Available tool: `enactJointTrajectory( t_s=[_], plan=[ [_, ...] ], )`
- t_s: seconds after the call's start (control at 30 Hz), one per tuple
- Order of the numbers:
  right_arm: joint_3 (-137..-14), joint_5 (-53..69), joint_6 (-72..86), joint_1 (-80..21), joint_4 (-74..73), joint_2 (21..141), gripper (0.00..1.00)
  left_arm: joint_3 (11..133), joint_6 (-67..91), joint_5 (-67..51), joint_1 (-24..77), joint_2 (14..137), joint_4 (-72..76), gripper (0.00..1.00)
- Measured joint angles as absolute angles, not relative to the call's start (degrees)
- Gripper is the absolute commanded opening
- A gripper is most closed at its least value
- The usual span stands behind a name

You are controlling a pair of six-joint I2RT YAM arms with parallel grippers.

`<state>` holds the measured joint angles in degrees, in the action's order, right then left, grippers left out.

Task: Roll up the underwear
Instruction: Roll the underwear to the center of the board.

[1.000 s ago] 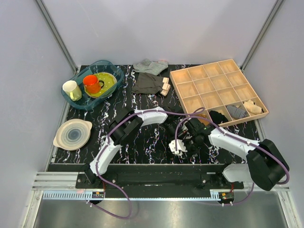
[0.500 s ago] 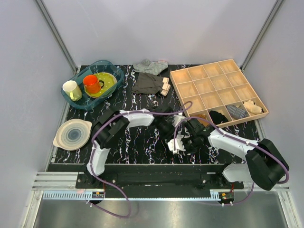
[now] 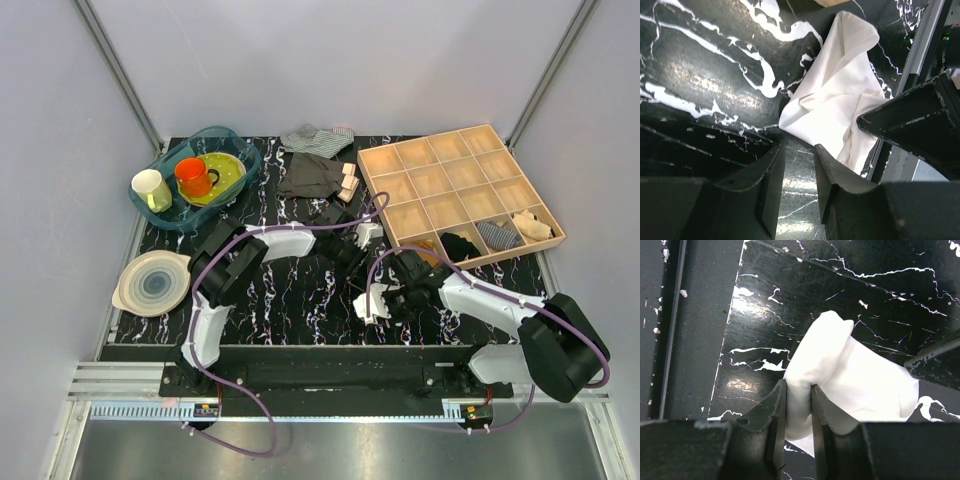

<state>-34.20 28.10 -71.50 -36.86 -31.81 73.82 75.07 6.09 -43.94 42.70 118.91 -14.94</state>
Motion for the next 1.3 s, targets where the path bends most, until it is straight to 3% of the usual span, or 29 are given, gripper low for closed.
enactJointTrajectory(
  t_s=[0.33,0.43,0.47,0.57,0.8,1.3],
  plan=[
    [-34.2,28.1,-71.5,-36.9,-31.8,73.8,0.27,76.8,8.2,-46.7,43.4,121.4,-12.4,0.34],
    [-34.2,28.1,-71.5,-36.9,-31.8,73.8,0.27,76.8,8.6,-47.2,43.8,121.8,-11.9,0.26],
    [-34.2,28.1,-71.5,-36.9,-31.8,73.8,0.27,76.8,8.7,-47.4,44.0,122.0,-11.9,0.15],
    [-34.2,28.1,-71.5,-36.9,-31.8,73.9,0.27,76.8,8.9,-47.7,44.7,122.7,-11.9,0.00],
    [-35.4,27.9,-71.8,-36.9,-32.8,75.2,0.22,74.5,10.9,-49.1,44.7,122.2,-8.4,0.00],
    [-46.3,26.0,-76.7,-36.9,-34.5,87.2,0.19,54.2,15.7,-45.2,35.6,109.8,4.6,0.00]
  ],
)
